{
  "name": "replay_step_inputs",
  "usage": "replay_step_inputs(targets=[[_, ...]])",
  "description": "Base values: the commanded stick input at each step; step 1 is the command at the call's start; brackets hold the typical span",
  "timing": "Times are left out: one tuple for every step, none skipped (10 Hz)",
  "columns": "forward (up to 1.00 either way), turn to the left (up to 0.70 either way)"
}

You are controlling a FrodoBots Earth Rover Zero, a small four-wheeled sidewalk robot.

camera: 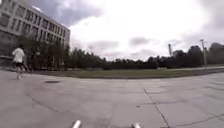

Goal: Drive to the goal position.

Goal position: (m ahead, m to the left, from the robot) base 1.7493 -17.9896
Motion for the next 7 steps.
replay_step_inputs(targets=[[0.7, -0.35], [0.7, -0.35], [0.7, -0.35], [0.7, -0.35], [0.7, -0.35], [0.7, -0.35], [0.7, -0.35]])
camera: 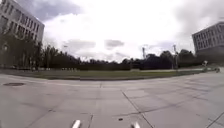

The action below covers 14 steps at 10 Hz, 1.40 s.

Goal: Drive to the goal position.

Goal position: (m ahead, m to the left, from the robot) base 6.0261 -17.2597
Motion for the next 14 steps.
replay_step_inputs(targets=[[0.7, -0.35], [0.7, -0.35], [0.7, -0.35], [0.7, -0.35], [0.7, -0.35], [0.7, -0.29], [0.7, -0.25], [0.45, -0.14], [0.05, -0.01], [0.04, 0.0], [0.04, 0.0], [0.04, 0.0], [0.04, 0.0], [0.04, 0.0]])
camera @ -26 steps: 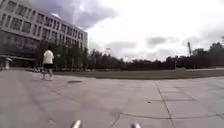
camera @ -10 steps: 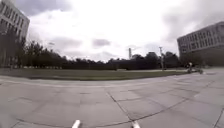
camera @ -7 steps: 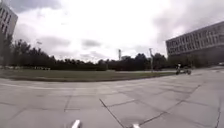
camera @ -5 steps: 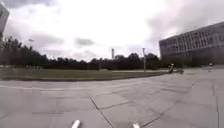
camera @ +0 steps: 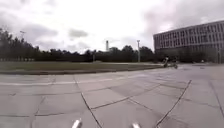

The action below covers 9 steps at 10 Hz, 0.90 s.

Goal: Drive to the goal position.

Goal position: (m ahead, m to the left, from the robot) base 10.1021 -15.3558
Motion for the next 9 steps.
replay_step_inputs(targets=[[0.04, 0.0], [0.04, 0.0], [0.05, 0.0], [0.27, -0.02], [0.56, -0.15], [0.7, -0.35], [0.7, -0.35], [0.7, -0.35], [0.7, -0.35]])
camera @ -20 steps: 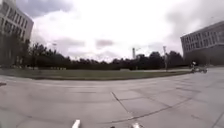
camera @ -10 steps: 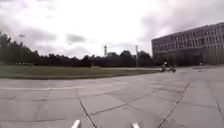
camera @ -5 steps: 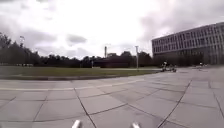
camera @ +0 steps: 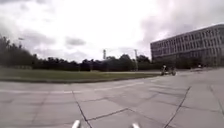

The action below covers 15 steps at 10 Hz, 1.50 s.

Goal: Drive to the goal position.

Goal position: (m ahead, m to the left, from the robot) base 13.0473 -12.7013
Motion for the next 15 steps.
replay_step_inputs(targets=[[0.7, -0.35], [0.7, -0.35], [0.7, -0.35], [0.7, -0.35], [0.7, -0.35], [0.7, -0.35], [0.7, -0.35], [0.7, -0.35], [0.7, -0.35], [0.7, -0.35], [0.53, -0.27], [0.05, -0.02], [0.05, 0.0], [0.05, 0.0], [0.04, 0.0]])
